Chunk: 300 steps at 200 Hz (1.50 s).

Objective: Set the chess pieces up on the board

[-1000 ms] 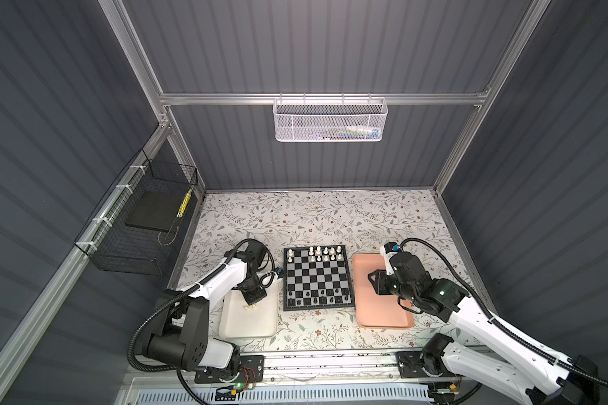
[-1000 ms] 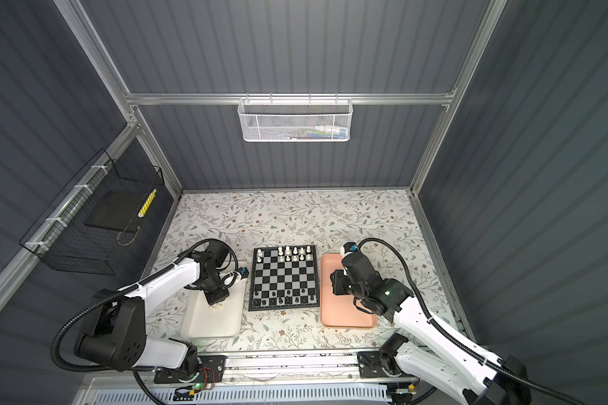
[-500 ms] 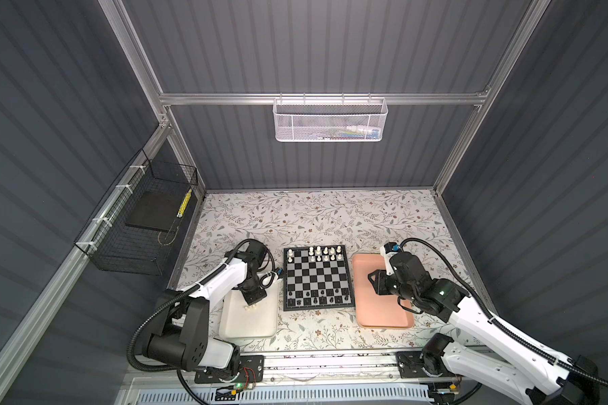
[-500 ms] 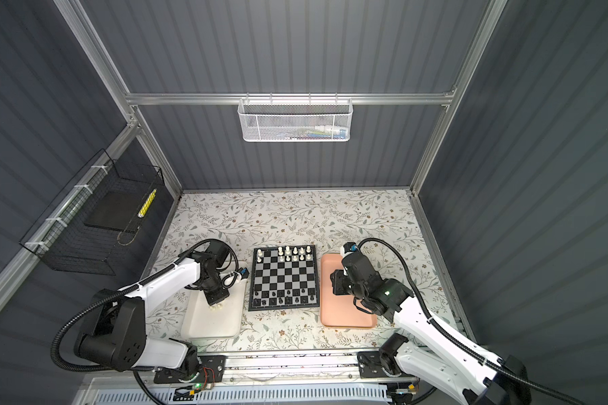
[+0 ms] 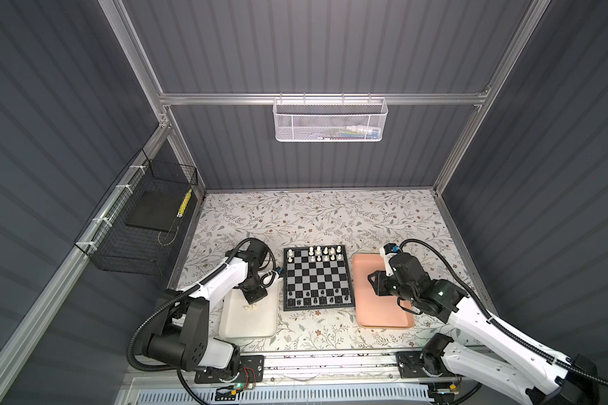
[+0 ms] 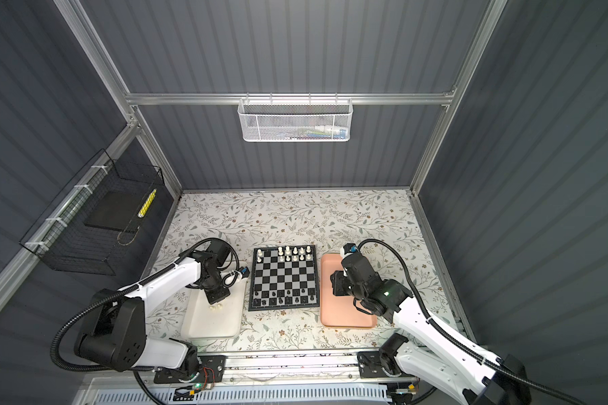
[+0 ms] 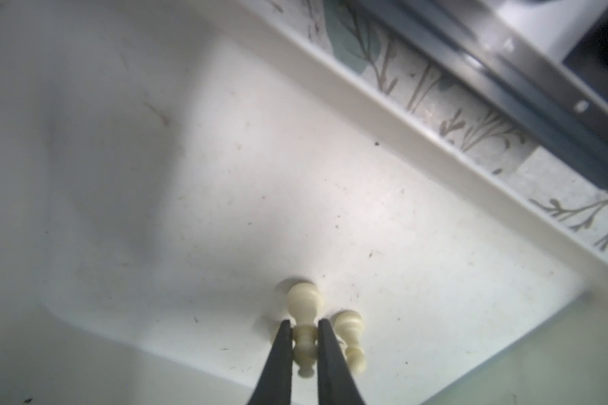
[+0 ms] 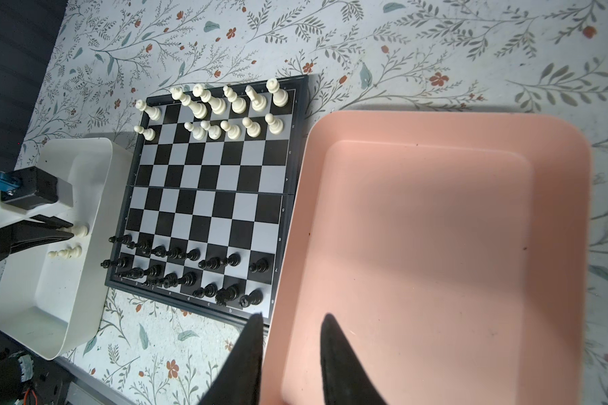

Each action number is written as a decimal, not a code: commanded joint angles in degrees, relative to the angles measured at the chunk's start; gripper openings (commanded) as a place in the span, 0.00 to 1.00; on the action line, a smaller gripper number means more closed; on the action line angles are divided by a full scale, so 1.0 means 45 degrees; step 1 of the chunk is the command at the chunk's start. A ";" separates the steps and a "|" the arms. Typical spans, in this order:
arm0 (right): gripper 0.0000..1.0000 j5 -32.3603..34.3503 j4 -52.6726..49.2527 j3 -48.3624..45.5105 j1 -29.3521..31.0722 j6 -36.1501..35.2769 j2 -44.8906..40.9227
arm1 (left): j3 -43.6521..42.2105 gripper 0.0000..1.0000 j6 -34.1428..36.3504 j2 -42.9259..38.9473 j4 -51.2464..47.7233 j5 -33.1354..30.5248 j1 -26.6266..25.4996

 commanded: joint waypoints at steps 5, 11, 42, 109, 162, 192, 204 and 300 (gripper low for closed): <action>0.31 0.0215 0.0026 -0.0127 -0.0050 -0.0096 -0.0064 | 0.0566 0.14 -0.0092 0.0201 -0.0227 -0.0032 -0.0108; 0.31 0.0197 0.0026 -0.0136 -0.0040 -0.0102 -0.0046 | 0.0615 0.14 -0.0105 0.0244 -0.0227 -0.0048 -0.0124; 0.31 0.0195 0.0044 -0.0141 -0.0050 -0.0114 -0.0045 | 0.0903 0.14 -0.0108 0.0416 -0.0360 -0.0158 -0.0205; 0.31 0.0141 0.0146 -0.0185 -0.0054 -0.0071 0.0023 | 0.1459 0.13 0.0244 0.0592 -0.0674 -0.0423 -0.0333; 0.31 0.0080 0.0234 -0.0264 -0.0050 -0.0047 0.0033 | 0.1997 0.14 0.0319 0.0876 -0.0923 -0.0471 -0.0460; 0.31 0.0104 0.0229 -0.0272 -0.0050 -0.0065 0.0033 | 0.2229 0.13 0.0326 0.0962 -0.1061 -0.0520 -0.0557; 0.31 0.0080 0.0299 -0.0297 -0.0059 -0.0040 0.0050 | 0.2343 0.13 0.0330 0.0986 -0.1111 -0.0501 -0.0593; 0.31 -0.0023 0.0448 -0.0441 -0.0051 0.0035 0.0067 | 0.3354 0.13 0.0464 0.1471 -0.1641 -0.0792 -0.0974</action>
